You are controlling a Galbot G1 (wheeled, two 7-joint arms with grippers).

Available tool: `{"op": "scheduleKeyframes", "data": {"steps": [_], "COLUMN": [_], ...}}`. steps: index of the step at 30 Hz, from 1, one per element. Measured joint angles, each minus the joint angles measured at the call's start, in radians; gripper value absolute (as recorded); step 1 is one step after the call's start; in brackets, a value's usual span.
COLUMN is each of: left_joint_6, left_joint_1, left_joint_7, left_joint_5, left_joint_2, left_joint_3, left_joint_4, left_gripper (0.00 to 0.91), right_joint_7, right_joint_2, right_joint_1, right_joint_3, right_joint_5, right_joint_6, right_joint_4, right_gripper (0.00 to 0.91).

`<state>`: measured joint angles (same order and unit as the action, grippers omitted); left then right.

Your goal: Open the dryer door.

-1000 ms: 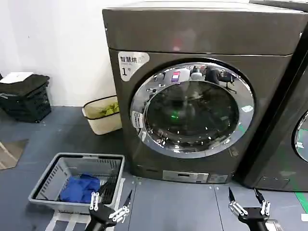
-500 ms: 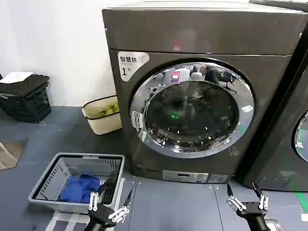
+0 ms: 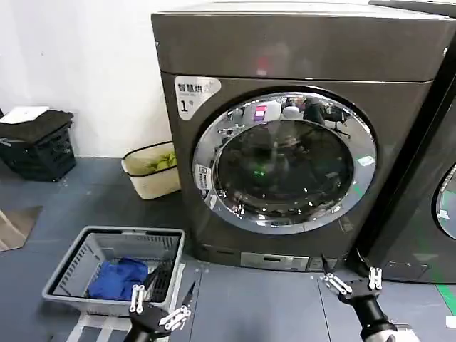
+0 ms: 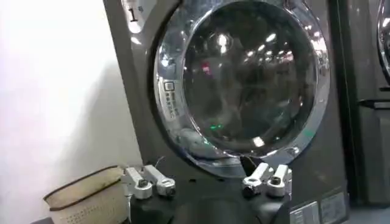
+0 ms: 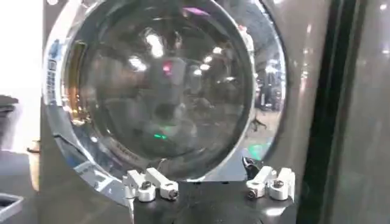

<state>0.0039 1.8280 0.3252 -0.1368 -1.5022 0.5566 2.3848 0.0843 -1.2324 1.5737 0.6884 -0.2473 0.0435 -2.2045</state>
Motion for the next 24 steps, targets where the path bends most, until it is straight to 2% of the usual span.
{"op": "scheduleKeyframes", "data": {"steps": [9, 24], "left_joint_6": [0.005, 0.005], "left_joint_1": [-0.005, -0.002], "left_joint_7": [0.002, 0.002], "left_joint_5": [-0.002, -0.011], "left_joint_2": [-0.001, -0.001], "left_joint_3": [0.001, 0.004], "left_joint_4": [0.009, 0.012], "left_gripper": [0.907, 0.907], "right_joint_7": [0.009, 0.074], "right_joint_2": [0.118, 0.251], "right_joint_1": [-0.147, -0.373], "right_joint_3": [-0.073, -0.235], "right_joint_5": [-0.075, -0.161], "right_joint_6": [0.008, -0.022], "right_joint_4": [0.068, 0.191], "right_gripper": [0.907, 0.907]}}
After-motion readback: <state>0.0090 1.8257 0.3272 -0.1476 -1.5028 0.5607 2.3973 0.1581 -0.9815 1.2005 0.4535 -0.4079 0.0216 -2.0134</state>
